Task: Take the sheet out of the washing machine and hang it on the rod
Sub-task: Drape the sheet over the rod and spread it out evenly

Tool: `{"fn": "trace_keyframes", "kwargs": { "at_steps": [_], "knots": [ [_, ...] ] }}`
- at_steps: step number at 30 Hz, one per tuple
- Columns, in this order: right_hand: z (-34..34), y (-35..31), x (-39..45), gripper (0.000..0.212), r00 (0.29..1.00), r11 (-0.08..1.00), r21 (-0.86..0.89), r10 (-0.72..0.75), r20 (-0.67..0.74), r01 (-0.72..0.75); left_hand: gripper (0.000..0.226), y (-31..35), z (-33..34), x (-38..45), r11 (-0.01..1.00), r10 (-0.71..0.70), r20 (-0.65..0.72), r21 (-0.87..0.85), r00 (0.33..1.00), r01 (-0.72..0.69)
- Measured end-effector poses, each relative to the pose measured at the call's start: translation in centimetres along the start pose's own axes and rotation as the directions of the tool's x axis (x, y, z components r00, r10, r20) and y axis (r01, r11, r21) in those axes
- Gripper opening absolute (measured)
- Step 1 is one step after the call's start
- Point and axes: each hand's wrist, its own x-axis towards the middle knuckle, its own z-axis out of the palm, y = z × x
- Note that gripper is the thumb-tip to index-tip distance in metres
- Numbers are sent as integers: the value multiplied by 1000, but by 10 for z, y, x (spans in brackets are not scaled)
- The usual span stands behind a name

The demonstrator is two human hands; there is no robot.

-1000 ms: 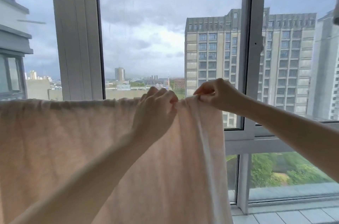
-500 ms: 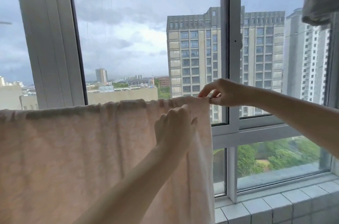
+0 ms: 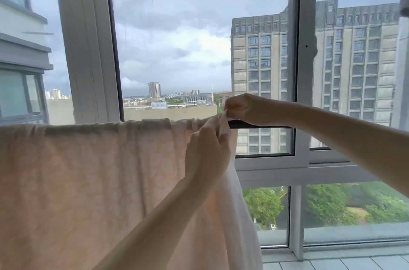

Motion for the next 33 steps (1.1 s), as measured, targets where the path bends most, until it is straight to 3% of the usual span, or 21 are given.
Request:
{"fn": "trace_keyframes", "kwargs": {
  "at_steps": [2, 5, 7, 11, 14, 16, 20, 22, 25, 29, 33],
  "knots": [
    [-5, 11, 4, 20, 999, 999, 33, 30, 34, -31, 12, 4, -6, 2, 979, -112, 14, -169, 994, 113],
    [-8, 22, 13, 24, 997, 983, 168, 60, 56, -69, 11, 1, -16, 12, 936, -240, 21, -259, 971, 237],
    [-7, 24, 18, 27, 996, 991, 132, 20, 91, -32, 14, 2, -21, 19, 899, -303, 29, -322, 953, 296],
    [-2, 31, 28, 33, 986, 995, 80, -66, 155, 54, 18, 0, -29, 25, 889, -358, 15, -300, 934, 346],
    [-2, 43, 32, 48, 977, 982, 187, -22, 214, -19, 21, 6, -37, 25, 897, -359, 10, -273, 933, 348],
    [-3, 49, 33, 47, 967, 953, 296, -8, 254, -70, 28, 11, -40, 21, 920, -334, 38, -205, 942, 334],
    [-6, 67, 36, 19, 906, 832, 551, -179, 383, -69, 47, 16, -41, 10, 974, -223, 80, -9, 972, 224],
    [-7, 74, 35, 22, 901, 762, 642, -217, 376, -84, 54, 15, -41, 7, 981, -152, 97, 133, 984, 139],
    [-5, 79, 37, 26, 893, 696, 705, -220, 394, -139, 46, 18, -35, 5, 958, -23, 90, 286, 996, -4],
    [0, 82, 42, 28, 922, 761, 639, -160, 352, -112, 21, 26, -29, 12, 933, 118, 21, 341, 993, -118],
    [-15, 91, 44, 19, 924, 560, 815, -217, 316, -147, 12, 35, -22, 18, 940, 145, -58, 320, 988, -120]
  ]
}}
